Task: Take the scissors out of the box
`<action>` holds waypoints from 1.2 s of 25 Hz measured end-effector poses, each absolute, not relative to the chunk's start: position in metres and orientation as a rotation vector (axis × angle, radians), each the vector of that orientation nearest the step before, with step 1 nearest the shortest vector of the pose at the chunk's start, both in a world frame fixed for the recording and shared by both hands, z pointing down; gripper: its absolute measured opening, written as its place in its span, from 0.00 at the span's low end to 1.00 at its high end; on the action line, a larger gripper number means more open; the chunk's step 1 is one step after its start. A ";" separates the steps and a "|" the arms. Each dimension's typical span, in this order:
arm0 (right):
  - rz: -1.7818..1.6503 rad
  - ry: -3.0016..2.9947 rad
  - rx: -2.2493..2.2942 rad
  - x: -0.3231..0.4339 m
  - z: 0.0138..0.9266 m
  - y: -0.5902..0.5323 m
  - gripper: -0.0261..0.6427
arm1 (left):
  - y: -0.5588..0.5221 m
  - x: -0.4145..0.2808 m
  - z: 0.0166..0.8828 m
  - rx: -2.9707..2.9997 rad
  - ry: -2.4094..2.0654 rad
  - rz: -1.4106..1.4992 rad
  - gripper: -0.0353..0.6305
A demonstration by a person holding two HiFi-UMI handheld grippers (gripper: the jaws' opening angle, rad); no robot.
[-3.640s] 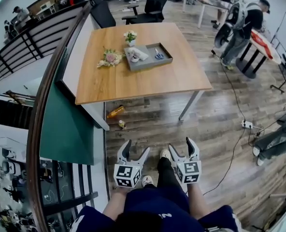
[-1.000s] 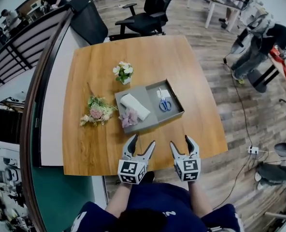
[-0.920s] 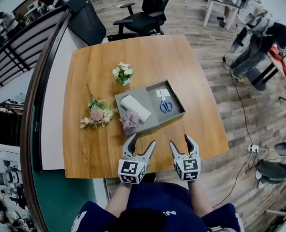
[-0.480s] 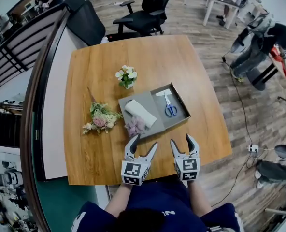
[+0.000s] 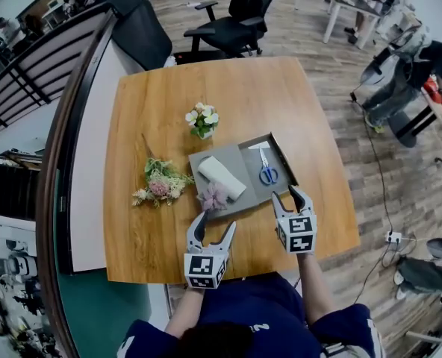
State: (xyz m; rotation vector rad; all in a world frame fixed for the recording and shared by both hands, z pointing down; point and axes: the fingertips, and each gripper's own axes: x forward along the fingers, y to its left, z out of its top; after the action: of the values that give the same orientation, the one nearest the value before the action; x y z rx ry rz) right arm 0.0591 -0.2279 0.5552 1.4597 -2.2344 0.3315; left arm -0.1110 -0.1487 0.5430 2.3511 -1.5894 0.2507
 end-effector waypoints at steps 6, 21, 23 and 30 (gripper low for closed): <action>0.460 -2.224 1.281 0.047 0.569 -0.270 0.32 | -0.152 -0.127 0.529 2.297 -1.686 0.224 0.54; 0.810 -1.920 1.025 0.040 0.652 -0.329 0.31 | -0.126 -0.177 0.535 2.102 -1.840 0.205 0.54; 0.795 -1.895 1.001 0.040 0.659 -0.337 0.31 | -0.124 -0.187 0.535 2.071 -1.875 0.197 0.54; 0.824 -1.736 0.935 0.049 0.690 -0.328 0.26 | -0.117 -0.206 0.539 1.983 -1.938 0.209 0.54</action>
State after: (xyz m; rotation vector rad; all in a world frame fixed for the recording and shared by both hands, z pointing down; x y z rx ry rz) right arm 0.0495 -0.3285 0.6897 0.9347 -1.7360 0.8240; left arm -0.2056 -0.1167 0.5393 1.9832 -1.9383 0.2091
